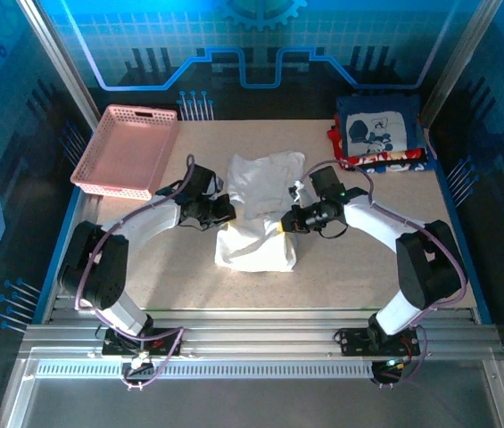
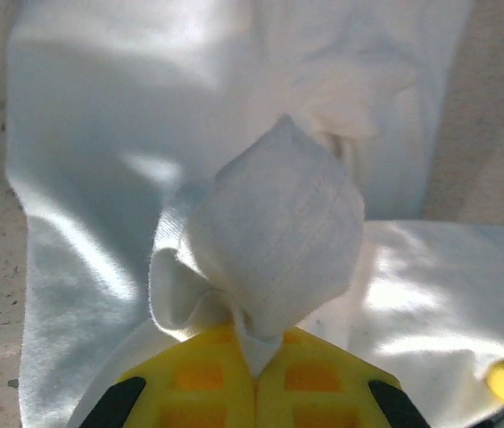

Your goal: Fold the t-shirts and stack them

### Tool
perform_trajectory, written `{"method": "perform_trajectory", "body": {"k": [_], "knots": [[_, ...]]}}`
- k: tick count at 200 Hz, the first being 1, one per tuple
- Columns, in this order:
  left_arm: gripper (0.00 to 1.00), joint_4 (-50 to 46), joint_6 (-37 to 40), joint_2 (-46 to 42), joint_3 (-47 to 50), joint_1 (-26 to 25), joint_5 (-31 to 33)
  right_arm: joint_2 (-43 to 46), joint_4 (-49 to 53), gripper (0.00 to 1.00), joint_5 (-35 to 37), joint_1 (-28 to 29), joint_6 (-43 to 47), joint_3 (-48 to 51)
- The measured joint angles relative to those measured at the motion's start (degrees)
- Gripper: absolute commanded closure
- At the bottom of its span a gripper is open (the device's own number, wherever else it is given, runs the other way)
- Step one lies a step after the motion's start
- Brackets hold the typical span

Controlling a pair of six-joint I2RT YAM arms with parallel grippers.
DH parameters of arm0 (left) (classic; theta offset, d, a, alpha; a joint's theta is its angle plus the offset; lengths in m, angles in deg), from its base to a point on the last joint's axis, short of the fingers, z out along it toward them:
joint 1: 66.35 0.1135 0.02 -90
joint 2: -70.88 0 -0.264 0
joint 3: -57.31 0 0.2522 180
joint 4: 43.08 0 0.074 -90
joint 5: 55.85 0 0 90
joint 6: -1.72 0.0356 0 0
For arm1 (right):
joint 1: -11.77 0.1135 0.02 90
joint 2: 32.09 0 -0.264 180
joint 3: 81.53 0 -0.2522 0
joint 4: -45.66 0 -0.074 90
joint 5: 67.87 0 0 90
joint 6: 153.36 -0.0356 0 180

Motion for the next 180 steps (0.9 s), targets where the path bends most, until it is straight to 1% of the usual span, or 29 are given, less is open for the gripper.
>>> {"method": "perform_trajectory", "body": {"k": [56, 121, 145, 180], "knots": [[1.00, 0.17, 1.42, 1.05, -4.48, 0.48, -2.16, -0.15, 1.84, 0.98, 0.00, 0.00, 1.31, -6.69], [1.00, 0.50, 2.62, 6.25, -12.74, 5.05, -3.91, -6.25, 4.70, 0.98, -0.04, -1.46, 4.33, -17.40], [1.00, 1.51, 2.93, 9.64, -16.72, 6.43, -4.74, -10.03, 5.86, 0.98, -0.04, -2.27, 5.44, -20.61], [1.00, 2.08, 4.13, 16.48, -21.24, 7.45, -6.32, -13.81, 7.19, 0.98, 0.20, -4.24, 5.99, -22.10]]}}
